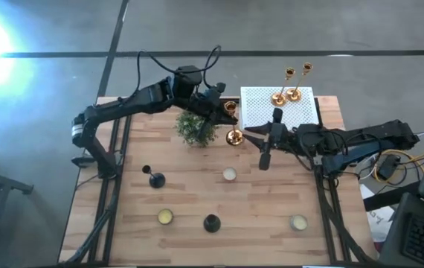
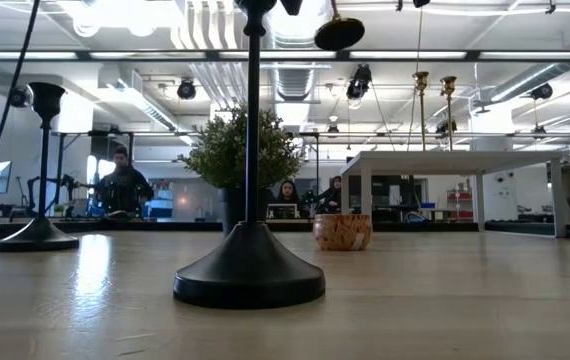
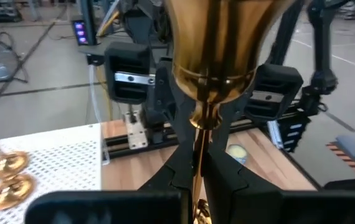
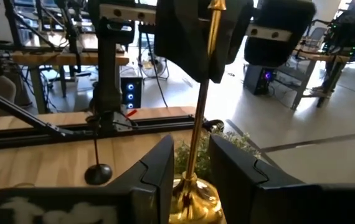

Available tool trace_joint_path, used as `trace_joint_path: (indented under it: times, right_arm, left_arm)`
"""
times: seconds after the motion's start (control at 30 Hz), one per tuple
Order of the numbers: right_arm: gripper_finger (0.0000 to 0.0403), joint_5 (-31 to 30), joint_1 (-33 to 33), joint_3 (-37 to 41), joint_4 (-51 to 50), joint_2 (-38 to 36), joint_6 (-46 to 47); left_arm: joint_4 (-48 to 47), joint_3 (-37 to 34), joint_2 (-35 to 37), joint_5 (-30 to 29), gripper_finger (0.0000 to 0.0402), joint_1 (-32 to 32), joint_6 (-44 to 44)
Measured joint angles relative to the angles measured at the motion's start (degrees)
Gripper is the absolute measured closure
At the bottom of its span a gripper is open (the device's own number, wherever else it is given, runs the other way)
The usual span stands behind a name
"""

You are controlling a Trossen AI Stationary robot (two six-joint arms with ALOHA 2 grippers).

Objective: Pick & Place candle stick holders
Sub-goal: Put the gold candle holder on the shelf

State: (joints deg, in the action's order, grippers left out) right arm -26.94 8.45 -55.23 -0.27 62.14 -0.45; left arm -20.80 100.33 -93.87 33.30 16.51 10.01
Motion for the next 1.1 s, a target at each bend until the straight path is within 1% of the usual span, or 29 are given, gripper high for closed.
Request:
trace_joint_path:
  times: [0.1,0.27,0.43,0.57,0.7,0.83,0.93,1.0,1.1]
  right_arm:
    - [0.0301,0.0,-0.3,-1.1,0.0,1.4,0.0]
    - [0.0302,0.3,-1.1,-2.7,0.4,3.8,-0.2]
    - [0.0307,2.9,-2.4,-4.4,0.4,6.5,0.2]
    - [0.0315,3.3,-2.8,-6.1,0.5,8.5,-0.2]
    - [0.0336,3.0,-2.9,-7.1,0.4,9.8,-1.6]
    - [0.0381,2.6,-2.9,-7.0,0.5,9.8,-1.9]
    - [0.0387,-0.1,-2.8,-6.8,0.2,9.6,-1.3]
    - [0.0389,-1.9,-2.8,-6.7,-1.3,9.3,-1.0]
    - [0.0391,-5.5,-2.8,-6.4,-4.1,8.4,-1.2]
  left_arm:
    - [-0.3,0.3,-0.7,2.2,0.0382,-0.1,-0.1]
    - [0.0,0.4,-0.9,2.4,0.0382,0.0,-0.2]
    - [-0.2,0.4,-1.0,3.3,0.0382,-0.2,-0.2]
    - [-0.5,0.4,-1.0,3.7,0.0382,-0.1,-0.1]
    - [-1.4,0.3,-1.0,3.9,0.0382,-0.2,0.0]
    - [-2.2,0.4,-0.9,3.8,0.0382,-0.2,1.6]
    - [-2.5,0.4,-0.8,3.1,0.0382,-0.2,2.7]
    - [-2.7,0.4,-0.9,1.8,0.0369,-0.2,2.5]
    - [-3.9,0.4,-0.7,-1.6,0.0325,-0.1,1.7]
